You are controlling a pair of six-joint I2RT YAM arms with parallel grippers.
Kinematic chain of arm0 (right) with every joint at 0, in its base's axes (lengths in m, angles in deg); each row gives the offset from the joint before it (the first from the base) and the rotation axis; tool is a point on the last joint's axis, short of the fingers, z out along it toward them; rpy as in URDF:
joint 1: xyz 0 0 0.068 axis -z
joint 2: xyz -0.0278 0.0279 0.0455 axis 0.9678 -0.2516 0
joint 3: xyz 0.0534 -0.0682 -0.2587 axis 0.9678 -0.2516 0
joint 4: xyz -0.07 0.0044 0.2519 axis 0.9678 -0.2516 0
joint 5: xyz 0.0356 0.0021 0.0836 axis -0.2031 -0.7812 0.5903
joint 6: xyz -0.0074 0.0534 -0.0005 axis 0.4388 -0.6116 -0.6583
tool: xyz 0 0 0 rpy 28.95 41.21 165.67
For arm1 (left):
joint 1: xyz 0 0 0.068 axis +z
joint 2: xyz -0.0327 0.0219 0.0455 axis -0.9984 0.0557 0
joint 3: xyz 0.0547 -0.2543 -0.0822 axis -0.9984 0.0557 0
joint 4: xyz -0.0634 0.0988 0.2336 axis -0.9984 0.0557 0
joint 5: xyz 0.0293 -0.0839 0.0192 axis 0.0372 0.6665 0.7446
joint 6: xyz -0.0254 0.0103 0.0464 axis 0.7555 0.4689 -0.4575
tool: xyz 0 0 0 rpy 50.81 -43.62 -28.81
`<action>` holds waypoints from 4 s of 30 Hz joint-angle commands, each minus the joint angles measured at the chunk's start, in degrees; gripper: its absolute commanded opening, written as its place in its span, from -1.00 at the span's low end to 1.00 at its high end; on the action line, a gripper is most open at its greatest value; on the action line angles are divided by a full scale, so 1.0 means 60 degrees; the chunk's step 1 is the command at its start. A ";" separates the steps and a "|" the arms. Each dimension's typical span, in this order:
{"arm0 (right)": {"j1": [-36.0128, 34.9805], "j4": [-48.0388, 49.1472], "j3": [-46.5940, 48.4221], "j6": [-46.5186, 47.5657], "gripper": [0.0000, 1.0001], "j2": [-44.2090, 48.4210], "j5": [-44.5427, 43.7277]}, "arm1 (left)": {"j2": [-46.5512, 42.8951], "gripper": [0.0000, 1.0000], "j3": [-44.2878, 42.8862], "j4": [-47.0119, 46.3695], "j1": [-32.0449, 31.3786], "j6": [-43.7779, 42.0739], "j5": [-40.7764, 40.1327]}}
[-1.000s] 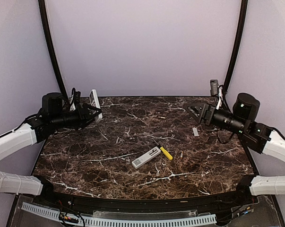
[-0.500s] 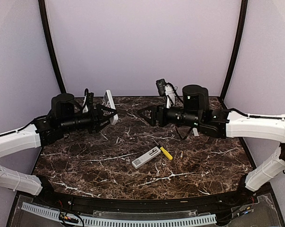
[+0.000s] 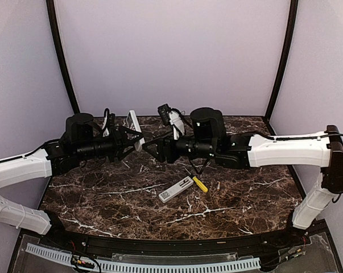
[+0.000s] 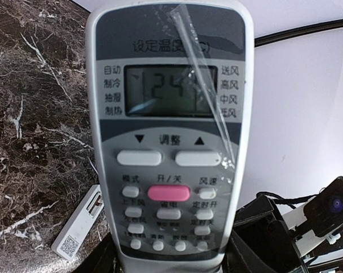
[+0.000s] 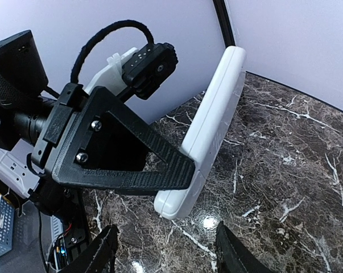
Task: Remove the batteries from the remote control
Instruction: Pass from the left arm to the right, then remove the battery cover from the remote control.
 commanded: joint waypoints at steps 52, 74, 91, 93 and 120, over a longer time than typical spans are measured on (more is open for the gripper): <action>0.1688 0.2671 -0.1050 -0.1984 -1.00 0.0400 0.3712 | -0.1121 0.75 0.0036 -0.0287 0.0739 -0.1770 0.1302; 0.1851 0.3822 -0.1545 -0.3169 -1.00 0.0607 0.6353 | -0.0989 -0.02 0.0731 -0.3512 0.0845 -0.1049 0.2339; 0.2146 0.4460 -0.2007 -0.4436 -1.00 0.0385 0.7084 | -0.1175 -1.00 0.0918 -0.3993 0.0878 -0.1133 0.2325; 0.2144 0.4509 -0.1981 -0.4530 -0.96 0.0297 0.7194 | -0.1179 -1.00 0.0952 -0.4053 0.0878 -0.1136 0.2289; 0.2136 0.4226 -0.2028 -0.4547 -0.79 0.0354 0.7326 | -0.1659 -1.00 0.1211 -0.3467 0.0878 -0.1269 0.1376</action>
